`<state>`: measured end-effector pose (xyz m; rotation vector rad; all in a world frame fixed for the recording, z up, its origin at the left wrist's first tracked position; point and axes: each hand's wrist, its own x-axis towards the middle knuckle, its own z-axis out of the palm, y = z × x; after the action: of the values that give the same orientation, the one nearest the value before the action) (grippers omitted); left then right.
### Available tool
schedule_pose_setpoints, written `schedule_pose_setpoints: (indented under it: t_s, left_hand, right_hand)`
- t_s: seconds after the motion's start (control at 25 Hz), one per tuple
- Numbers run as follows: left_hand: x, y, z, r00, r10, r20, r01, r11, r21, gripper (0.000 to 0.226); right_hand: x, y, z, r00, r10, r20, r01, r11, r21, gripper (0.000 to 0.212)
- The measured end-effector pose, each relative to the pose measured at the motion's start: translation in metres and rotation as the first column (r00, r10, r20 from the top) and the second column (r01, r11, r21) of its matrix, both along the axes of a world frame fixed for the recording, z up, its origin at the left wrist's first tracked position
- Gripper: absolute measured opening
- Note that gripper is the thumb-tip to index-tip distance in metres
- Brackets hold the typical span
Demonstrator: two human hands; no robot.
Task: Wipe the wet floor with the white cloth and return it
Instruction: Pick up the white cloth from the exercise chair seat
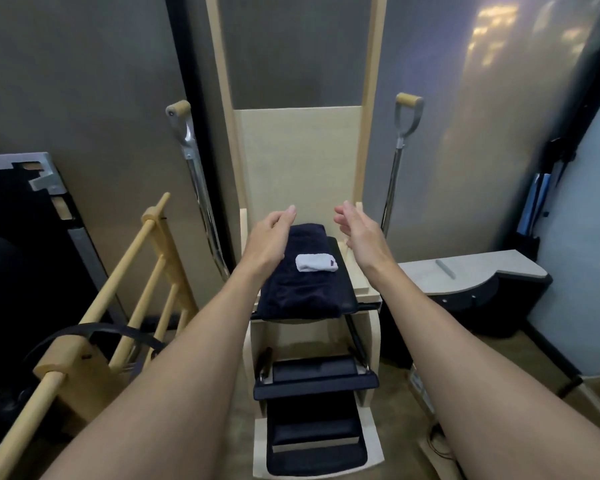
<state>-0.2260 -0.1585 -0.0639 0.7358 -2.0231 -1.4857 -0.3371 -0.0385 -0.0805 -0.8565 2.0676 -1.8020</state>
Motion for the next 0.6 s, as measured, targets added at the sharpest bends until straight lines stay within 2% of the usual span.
schedule_pose_setpoints:
  t_s: [0.2, 0.36, 0.48, 0.6]
  left_hand:
    - [-0.076, -0.068, -0.045, 0.998, 0.012, 0.06, -0.015, 0.999, 0.041, 0.041]
    - [-0.145, -0.128, -0.094, 0.991, -0.016, 0.132, 0.003, 0.995, 0.099, 0.031]
    - [-0.186, -0.157, -0.137, 0.978, -0.013, 0.21, -0.013, 0.993, 0.119, 0.026]
    - [-0.222, -0.178, -0.183, 0.936, -0.064, 0.347, 0.021, 0.992, 0.127, 0.03]
  right_hand:
    - [-0.075, -0.068, -0.04, 0.998, -0.02, 0.064, 0.012, 0.993, 0.114, 0.052]
    - [-0.136, -0.113, -0.085, 0.989, -0.086, 0.117, 0.064, 0.982, 0.179, 0.051]
    - [-0.168, -0.139, -0.12, 0.984, -0.161, 0.08, 0.134, 0.953, 0.271, 0.044]
    - [-0.203, -0.162, -0.161, 0.971, -0.237, 0.032, 0.202, 0.886, 0.418, 0.035]
